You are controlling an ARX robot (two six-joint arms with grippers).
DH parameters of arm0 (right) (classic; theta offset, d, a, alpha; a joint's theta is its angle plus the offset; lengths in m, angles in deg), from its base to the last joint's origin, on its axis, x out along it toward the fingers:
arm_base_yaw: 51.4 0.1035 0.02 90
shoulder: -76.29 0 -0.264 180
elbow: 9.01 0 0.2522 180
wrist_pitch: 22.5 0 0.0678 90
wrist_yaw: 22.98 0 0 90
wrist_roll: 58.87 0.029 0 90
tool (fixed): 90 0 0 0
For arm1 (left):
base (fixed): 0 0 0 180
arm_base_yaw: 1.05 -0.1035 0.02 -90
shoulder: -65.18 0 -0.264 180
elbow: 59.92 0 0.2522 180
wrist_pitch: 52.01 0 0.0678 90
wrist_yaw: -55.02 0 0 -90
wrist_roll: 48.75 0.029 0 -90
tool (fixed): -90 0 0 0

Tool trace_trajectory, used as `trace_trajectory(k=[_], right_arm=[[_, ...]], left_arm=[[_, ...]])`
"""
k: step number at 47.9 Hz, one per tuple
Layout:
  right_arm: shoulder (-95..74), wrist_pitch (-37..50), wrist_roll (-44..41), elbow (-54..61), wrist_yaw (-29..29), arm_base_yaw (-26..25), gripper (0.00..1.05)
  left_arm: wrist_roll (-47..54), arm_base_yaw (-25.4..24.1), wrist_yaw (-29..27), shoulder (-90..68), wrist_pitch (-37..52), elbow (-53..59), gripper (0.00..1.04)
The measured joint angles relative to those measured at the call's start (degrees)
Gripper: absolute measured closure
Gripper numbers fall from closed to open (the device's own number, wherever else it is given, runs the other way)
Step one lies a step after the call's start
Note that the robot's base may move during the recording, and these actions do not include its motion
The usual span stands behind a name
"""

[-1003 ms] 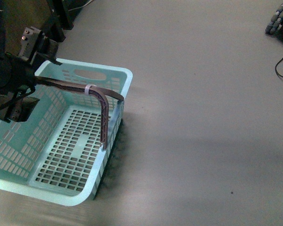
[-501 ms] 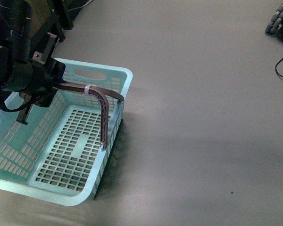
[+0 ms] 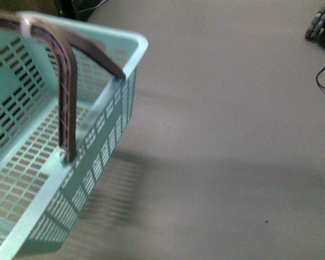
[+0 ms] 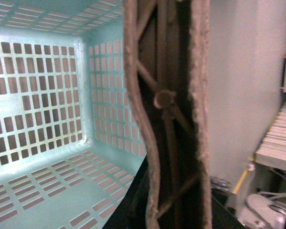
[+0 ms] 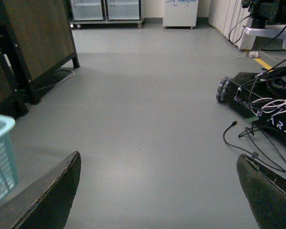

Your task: Pick lemon and mango into basket

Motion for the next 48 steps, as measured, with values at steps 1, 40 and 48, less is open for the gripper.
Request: trace_trajectory(k=[1,40,48], right_arm=[[0.0,0.0,0.0,0.0,0.0,0.0,0.09],[0.0,0.0,0.0,0.0,0.0,0.0,0.09],[0.0,0.0,0.0,0.0,0.0,0.0,0.09]], left_arm=[[-0.5,0.1,-0.1,2.2,-1.2,0.0,0.99],[-7.4,4.6,-4.9,34.0,-25.7,-9.2,0.99],[-7.4,4.7,-4.9,34.0,-26.0,-9.2,0.99]])
